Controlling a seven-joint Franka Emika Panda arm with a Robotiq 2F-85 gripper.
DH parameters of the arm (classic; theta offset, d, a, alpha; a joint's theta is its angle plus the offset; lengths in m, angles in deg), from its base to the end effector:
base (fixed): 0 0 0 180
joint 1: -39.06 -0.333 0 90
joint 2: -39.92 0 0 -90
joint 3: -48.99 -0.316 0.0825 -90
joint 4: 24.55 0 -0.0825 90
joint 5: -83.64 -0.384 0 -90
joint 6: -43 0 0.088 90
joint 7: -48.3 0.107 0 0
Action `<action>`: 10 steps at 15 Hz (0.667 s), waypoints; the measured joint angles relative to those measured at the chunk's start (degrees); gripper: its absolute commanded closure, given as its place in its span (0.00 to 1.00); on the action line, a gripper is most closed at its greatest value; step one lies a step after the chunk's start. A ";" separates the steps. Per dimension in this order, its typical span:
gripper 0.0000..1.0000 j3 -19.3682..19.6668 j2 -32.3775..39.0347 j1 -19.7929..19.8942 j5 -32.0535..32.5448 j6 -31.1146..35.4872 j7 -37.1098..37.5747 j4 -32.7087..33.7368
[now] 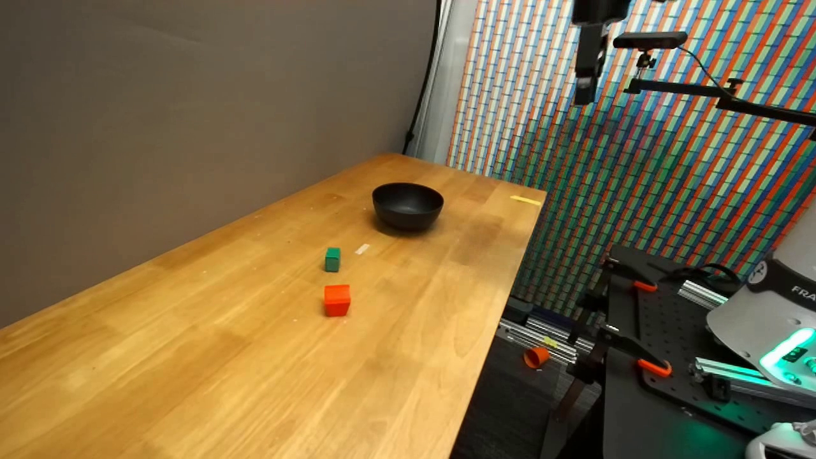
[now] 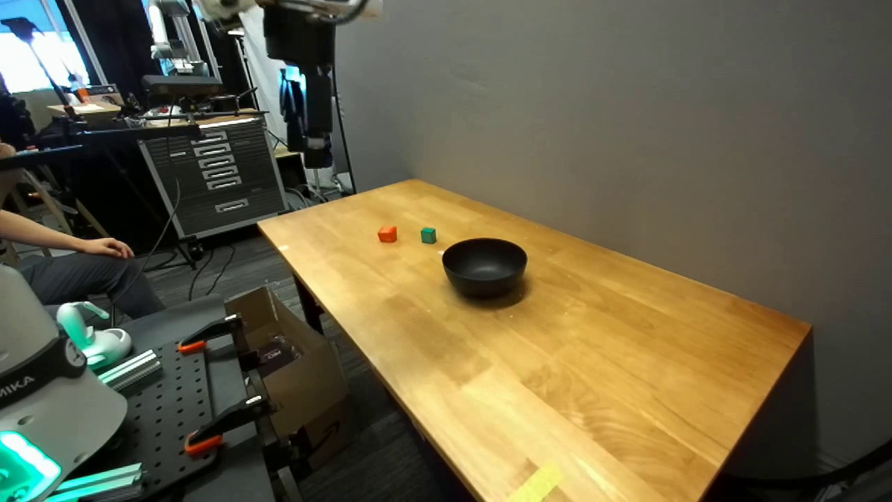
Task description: Put the blocks in the bowl
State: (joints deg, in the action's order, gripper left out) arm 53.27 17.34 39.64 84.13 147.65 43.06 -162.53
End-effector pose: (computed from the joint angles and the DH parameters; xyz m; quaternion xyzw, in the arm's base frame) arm 0.4021 -0.0358 0.4443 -0.9955 -0.0090 0.0929 0.0182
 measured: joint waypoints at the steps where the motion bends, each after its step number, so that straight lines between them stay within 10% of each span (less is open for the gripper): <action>1: 0.00 -0.46 3.13 -1.66 -2.29 2.86 -1.42 0.06; 10: 0.00 -10.41 34.65 -8.80 -9.60 14.14 -17.23 13.31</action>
State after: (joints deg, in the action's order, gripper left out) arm 42.86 51.99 30.83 74.53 161.79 25.84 -149.22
